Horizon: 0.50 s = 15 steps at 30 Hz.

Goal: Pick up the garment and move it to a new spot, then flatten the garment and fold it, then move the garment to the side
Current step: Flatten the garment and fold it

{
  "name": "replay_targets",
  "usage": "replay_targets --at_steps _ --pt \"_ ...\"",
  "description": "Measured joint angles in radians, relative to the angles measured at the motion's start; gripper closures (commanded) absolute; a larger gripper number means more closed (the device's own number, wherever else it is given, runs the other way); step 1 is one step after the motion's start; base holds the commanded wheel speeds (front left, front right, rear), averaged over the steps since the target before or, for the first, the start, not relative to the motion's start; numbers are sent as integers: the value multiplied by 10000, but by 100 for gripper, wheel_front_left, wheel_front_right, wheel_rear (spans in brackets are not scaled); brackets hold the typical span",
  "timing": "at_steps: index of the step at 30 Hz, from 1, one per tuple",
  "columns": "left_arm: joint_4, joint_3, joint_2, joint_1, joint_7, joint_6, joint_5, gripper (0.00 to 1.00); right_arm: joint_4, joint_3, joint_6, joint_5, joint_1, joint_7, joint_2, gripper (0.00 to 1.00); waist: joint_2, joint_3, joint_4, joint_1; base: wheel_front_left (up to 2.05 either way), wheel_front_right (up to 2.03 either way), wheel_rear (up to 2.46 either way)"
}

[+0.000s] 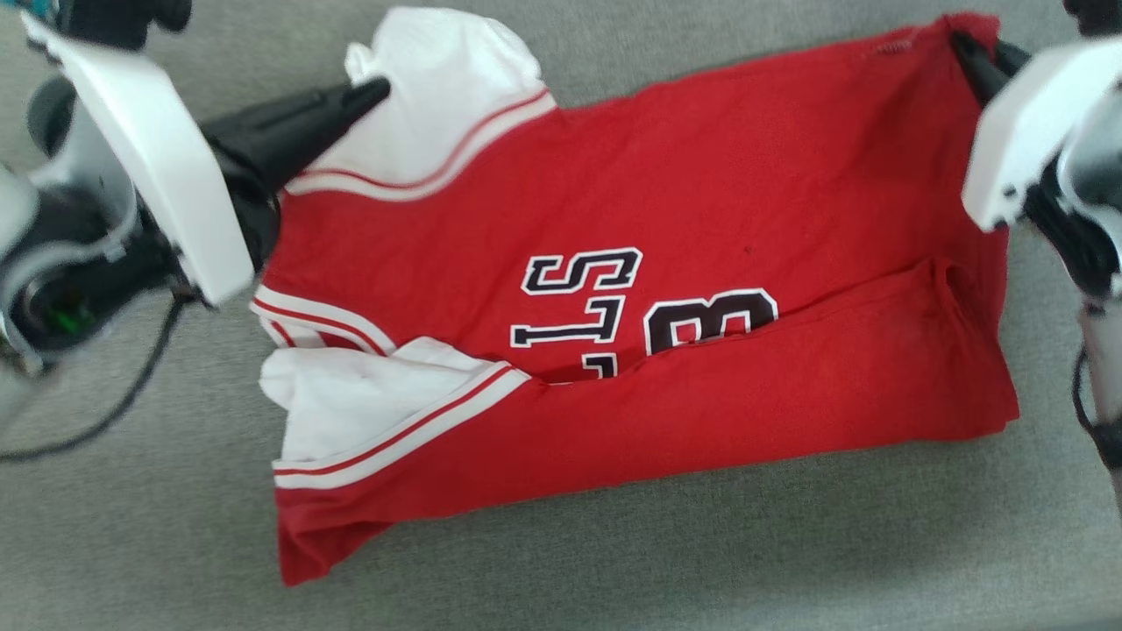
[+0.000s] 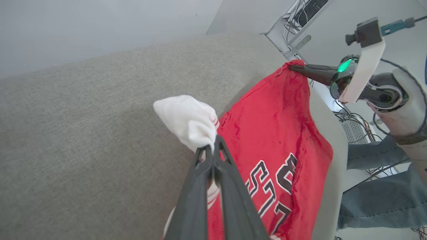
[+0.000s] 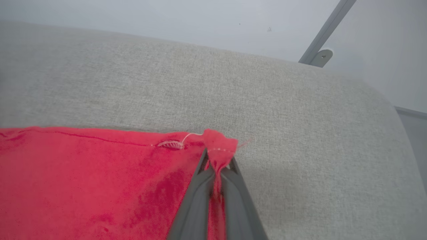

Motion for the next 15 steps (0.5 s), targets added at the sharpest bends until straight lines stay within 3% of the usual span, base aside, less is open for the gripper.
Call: replay_targets --at_steps 7,15 --pt "-1649 -477 811 1406 -1549 0 232 100 -2389 -462 0 562 2571 433 -731 100 0 -876 385 0 0 0 0" --pt "-2663 -1028 1804 3624 -3885 0 303 100 -4330 -1666 0 945 5744 646 -635 100 0 -1349 717 0 0 0 0"
